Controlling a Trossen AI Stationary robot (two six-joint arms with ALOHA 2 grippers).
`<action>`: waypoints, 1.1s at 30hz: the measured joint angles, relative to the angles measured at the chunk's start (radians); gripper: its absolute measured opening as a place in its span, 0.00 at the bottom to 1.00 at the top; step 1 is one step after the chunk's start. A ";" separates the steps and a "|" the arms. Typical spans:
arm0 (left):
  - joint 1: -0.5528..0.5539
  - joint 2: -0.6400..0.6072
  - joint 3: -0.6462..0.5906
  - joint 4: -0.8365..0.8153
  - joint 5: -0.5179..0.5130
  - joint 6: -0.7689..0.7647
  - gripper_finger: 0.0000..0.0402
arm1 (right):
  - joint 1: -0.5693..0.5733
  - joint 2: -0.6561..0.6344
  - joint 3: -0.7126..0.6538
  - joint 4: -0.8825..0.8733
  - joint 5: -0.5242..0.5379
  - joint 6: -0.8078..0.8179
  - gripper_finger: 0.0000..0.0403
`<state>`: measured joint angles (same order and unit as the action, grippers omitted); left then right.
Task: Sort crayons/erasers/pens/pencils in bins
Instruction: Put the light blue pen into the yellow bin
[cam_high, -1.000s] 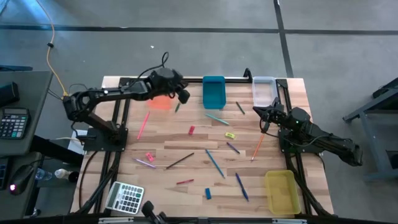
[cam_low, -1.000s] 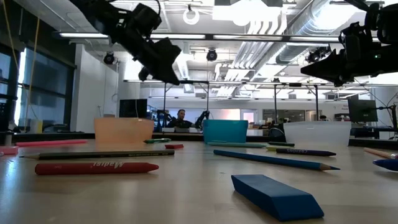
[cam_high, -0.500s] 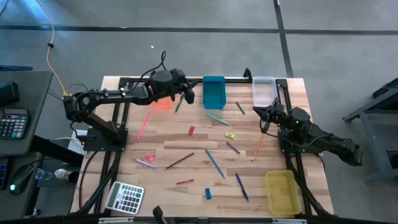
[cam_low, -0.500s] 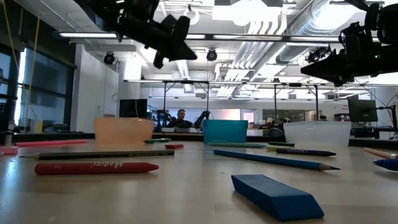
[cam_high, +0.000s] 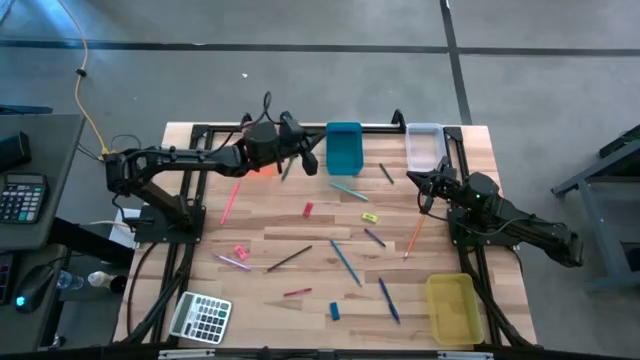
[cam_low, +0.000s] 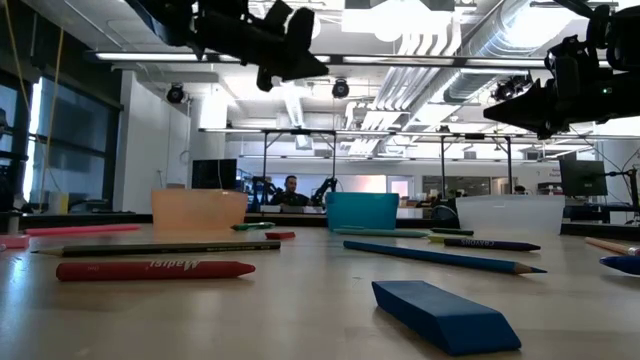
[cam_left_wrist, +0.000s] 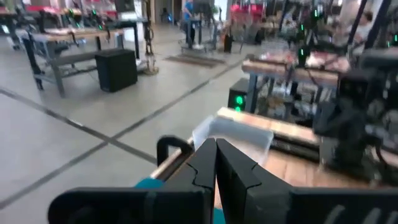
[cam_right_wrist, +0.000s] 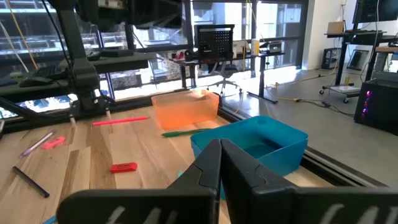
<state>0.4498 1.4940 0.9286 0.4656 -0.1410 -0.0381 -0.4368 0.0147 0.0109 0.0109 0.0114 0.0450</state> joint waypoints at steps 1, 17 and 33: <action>-0.001 0.005 -0.001 -0.007 0.008 -0.001 0.00 | 0.000 0.000 0.000 0.000 0.000 0.000 0.00; -0.010 0.023 -0.001 -0.103 0.044 0.029 0.00 | 0.000 0.000 0.000 0.000 0.000 0.000 0.00; -0.155 0.023 -0.389 0.327 0.001 0.031 0.00 | 0.000 0.000 0.000 0.000 0.000 0.000 0.00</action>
<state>0.2952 1.5166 0.5392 0.7924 -0.1396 -0.0073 -0.4370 0.0143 0.0109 0.0107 0.0113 0.0452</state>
